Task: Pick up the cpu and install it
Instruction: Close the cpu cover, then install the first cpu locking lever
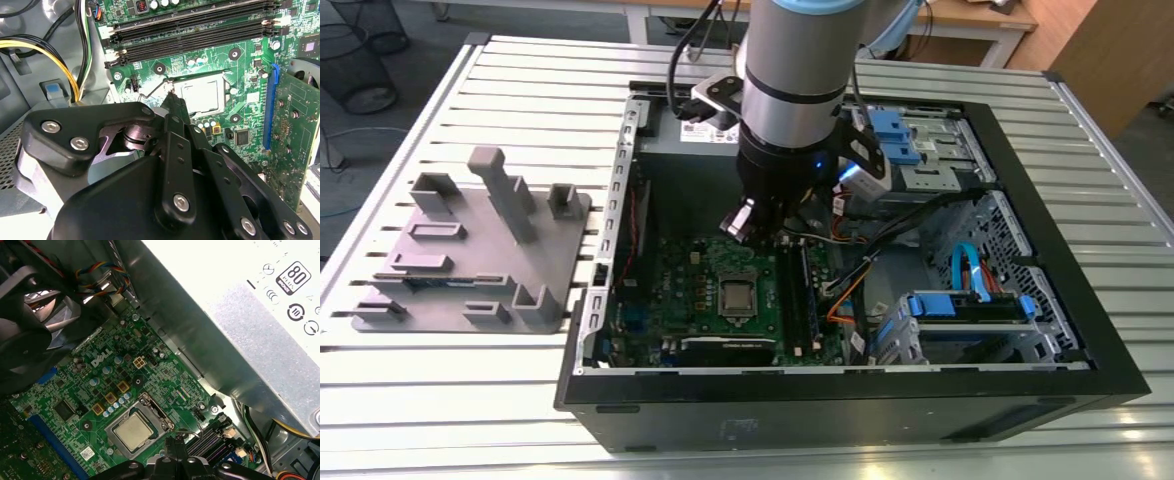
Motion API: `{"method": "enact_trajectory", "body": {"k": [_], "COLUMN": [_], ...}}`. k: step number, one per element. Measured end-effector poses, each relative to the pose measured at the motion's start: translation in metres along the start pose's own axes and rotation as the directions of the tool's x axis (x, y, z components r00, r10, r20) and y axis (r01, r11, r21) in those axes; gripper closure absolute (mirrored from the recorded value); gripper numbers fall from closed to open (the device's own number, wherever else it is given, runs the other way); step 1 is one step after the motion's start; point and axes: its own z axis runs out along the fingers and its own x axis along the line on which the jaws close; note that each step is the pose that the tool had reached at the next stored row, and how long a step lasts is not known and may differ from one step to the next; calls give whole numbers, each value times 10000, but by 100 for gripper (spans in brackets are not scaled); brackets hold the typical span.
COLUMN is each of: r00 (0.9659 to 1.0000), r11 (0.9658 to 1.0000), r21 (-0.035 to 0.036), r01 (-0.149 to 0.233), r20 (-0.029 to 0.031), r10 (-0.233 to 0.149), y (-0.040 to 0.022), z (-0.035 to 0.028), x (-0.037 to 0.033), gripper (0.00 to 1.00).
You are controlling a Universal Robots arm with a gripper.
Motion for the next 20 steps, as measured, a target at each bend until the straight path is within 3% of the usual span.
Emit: {"method": "enact_trajectory", "body": {"k": [4, 10, 20], "r00": [10000, 10000, 10000], "r11": [10000, 10000, 10000], "r21": [15, 46, 49], "r01": [0, -1, -1], "r20": [14, 82, 84], "r10": [0, 0, 0], "y": [-8, -15, -8], "z": [-1, 1, 1], "x": [45, 154, 161], "gripper": [89, 89, 89]}}
